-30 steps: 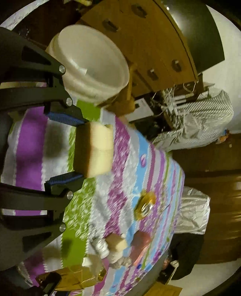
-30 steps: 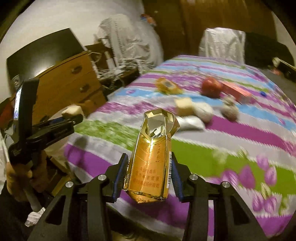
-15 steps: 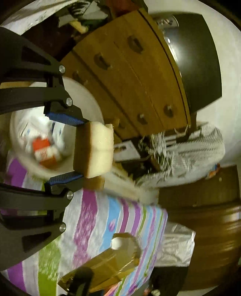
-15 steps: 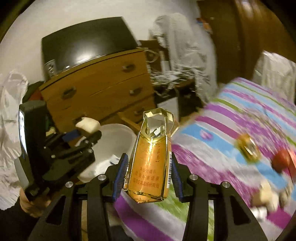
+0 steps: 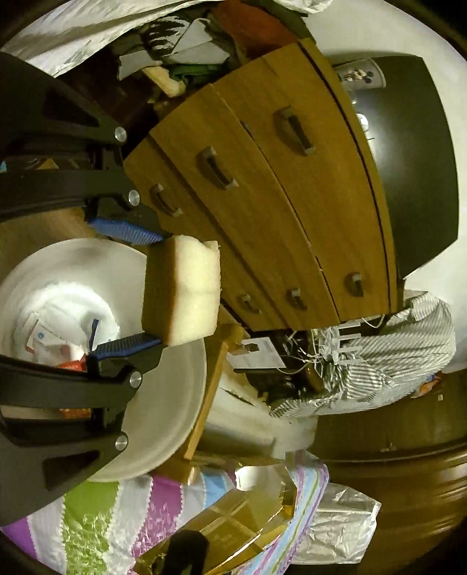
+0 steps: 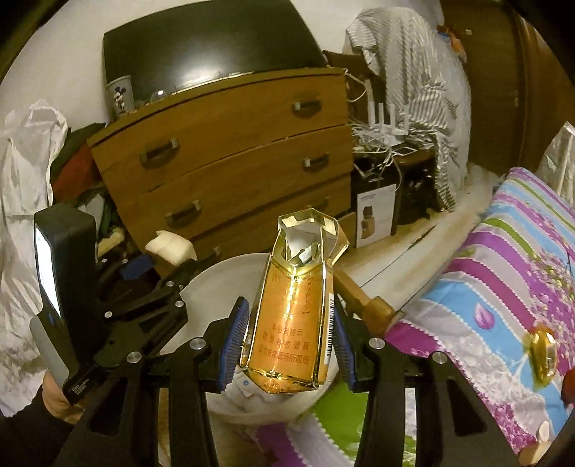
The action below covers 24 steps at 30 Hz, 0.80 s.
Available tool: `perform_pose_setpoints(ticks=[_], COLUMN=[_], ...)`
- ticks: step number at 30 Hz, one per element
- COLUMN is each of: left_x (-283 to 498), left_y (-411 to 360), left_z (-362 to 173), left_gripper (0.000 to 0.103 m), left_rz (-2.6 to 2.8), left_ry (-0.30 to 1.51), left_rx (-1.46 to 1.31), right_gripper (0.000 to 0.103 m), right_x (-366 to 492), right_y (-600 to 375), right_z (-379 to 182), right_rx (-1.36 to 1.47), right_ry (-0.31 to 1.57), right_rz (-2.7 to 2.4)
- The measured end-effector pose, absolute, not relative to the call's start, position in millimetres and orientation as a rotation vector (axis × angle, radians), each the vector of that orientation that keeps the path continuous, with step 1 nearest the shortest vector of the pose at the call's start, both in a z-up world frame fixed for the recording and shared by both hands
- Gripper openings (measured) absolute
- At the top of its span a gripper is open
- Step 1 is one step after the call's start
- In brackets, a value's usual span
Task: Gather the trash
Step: 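Carry the foam block and gold box in both tools over the white bucket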
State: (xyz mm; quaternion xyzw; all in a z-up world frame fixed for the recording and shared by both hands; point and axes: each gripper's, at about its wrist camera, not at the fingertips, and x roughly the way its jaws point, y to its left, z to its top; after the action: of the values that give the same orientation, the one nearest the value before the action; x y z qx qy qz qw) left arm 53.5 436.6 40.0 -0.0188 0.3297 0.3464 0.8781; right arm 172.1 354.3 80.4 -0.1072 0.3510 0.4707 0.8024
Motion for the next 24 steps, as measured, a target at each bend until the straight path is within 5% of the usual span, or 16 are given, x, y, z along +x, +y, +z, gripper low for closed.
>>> perform_pose_setpoints(ticks=[24], left_x=[57.0], left_y=[456.4], left_z=[16.5], left_gripper=[0.044], left_rz=[0.707], left_ry=[0.721], left_rx=[-0.057], right_gripper=[0.047], right_x=[168.9], right_y=[378.5], right_z=[57.0], right_rx=[-0.283], right_ry=[0.774], right_rz=[1.027])
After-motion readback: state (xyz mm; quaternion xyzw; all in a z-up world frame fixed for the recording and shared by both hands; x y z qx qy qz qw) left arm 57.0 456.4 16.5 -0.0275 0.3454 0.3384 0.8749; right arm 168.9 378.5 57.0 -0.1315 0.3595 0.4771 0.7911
